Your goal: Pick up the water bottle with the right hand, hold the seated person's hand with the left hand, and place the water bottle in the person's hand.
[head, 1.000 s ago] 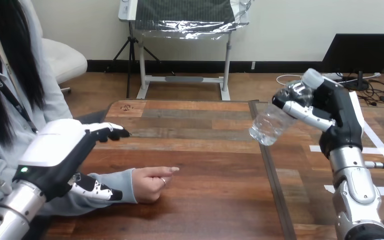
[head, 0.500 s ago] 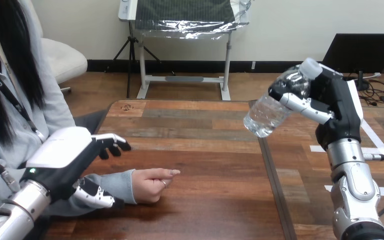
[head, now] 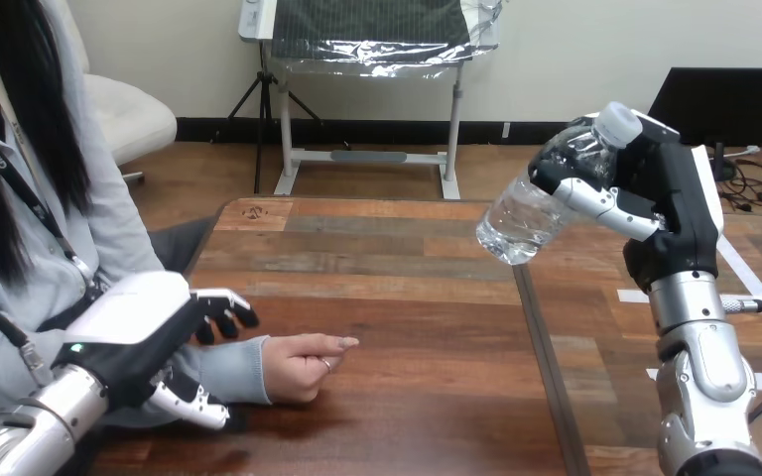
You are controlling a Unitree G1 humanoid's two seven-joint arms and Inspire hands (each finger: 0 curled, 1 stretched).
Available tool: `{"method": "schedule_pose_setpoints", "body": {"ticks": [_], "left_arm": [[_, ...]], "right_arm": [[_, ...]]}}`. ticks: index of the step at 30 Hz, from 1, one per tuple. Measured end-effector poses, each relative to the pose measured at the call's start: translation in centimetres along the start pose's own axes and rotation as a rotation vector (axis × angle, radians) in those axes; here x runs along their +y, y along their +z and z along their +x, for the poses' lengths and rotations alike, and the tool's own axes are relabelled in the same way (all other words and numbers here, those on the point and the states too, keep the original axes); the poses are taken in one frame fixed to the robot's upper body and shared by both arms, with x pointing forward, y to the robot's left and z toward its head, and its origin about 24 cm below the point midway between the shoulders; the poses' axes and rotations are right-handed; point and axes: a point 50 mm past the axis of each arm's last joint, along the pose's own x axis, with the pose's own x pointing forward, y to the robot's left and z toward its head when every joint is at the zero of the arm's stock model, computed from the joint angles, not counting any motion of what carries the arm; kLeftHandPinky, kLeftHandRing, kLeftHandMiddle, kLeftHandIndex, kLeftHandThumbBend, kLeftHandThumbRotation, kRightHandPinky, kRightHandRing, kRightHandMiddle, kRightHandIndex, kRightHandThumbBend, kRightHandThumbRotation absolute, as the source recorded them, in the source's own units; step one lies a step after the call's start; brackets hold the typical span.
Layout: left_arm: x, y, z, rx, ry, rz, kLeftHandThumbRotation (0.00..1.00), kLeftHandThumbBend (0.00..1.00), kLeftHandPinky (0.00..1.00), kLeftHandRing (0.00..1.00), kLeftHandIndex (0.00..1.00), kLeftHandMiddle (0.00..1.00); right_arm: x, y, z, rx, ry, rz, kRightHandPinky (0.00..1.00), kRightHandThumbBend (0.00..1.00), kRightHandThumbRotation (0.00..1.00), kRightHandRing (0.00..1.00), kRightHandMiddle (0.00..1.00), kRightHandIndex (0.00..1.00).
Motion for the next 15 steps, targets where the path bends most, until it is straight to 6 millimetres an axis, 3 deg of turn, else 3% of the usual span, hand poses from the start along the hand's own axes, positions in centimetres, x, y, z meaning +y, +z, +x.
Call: {"method": "schedule_pose_setpoints", "body": {"ticks": [15], "left_arm": [[-0.97,-0.23,0.55,0.009,-0.096,0.003,0.35,1.00,0.63,0.66,0.71,0.68]], "right_arm": [[0.24,0.89,-0.83,-0.058,0.011,0.001,0.28,0.67,0.00,0.36,0.43,0.43]]}}
